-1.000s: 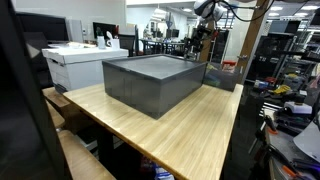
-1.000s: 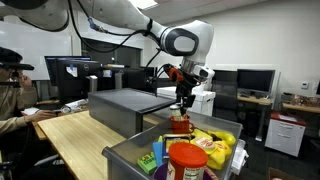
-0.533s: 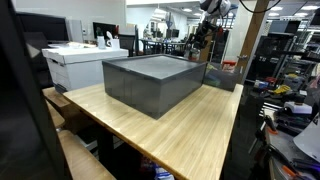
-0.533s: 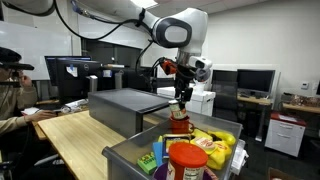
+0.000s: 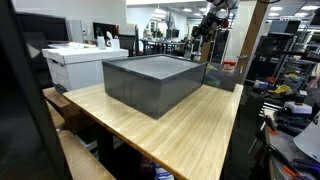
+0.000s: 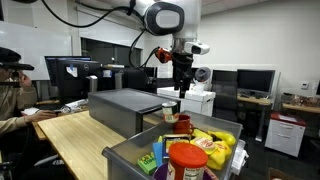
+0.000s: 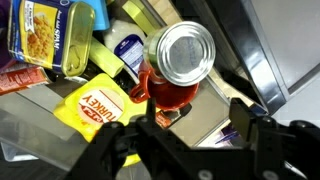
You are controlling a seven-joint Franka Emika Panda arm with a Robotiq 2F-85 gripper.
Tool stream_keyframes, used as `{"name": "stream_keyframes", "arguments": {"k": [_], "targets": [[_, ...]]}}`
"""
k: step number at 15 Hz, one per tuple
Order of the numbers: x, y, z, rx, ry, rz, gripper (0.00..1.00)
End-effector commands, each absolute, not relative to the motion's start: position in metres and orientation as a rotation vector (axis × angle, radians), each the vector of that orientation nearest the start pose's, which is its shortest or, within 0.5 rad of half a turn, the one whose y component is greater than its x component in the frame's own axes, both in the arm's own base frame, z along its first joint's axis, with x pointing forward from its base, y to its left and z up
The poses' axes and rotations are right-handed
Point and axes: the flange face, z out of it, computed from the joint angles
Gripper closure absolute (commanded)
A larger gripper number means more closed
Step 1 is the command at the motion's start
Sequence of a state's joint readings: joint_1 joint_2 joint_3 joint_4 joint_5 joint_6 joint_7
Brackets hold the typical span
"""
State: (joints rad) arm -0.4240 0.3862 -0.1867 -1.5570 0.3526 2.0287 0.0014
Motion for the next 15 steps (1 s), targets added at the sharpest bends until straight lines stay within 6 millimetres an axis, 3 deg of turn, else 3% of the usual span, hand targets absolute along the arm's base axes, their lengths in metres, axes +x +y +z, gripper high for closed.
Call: {"name": "stream_keyframes", "arguments": {"k": [1,6,7,10,15], "targets": [[0.565,-0.341,0.464,-2.786,1.019,-0.318,0.49],[0.566,-0.327,0.478,-2.819,0.989,-0.332,0.49],[0.567,-0.325,0.478,-2.82,0.983,-0.328,0.06],[0.572,-0.322,0.471,-2.82,0.956,-0.286,0.0],[0.583,-0.317,0.454,-2.804,0.906,-0.203,0.0]]}}
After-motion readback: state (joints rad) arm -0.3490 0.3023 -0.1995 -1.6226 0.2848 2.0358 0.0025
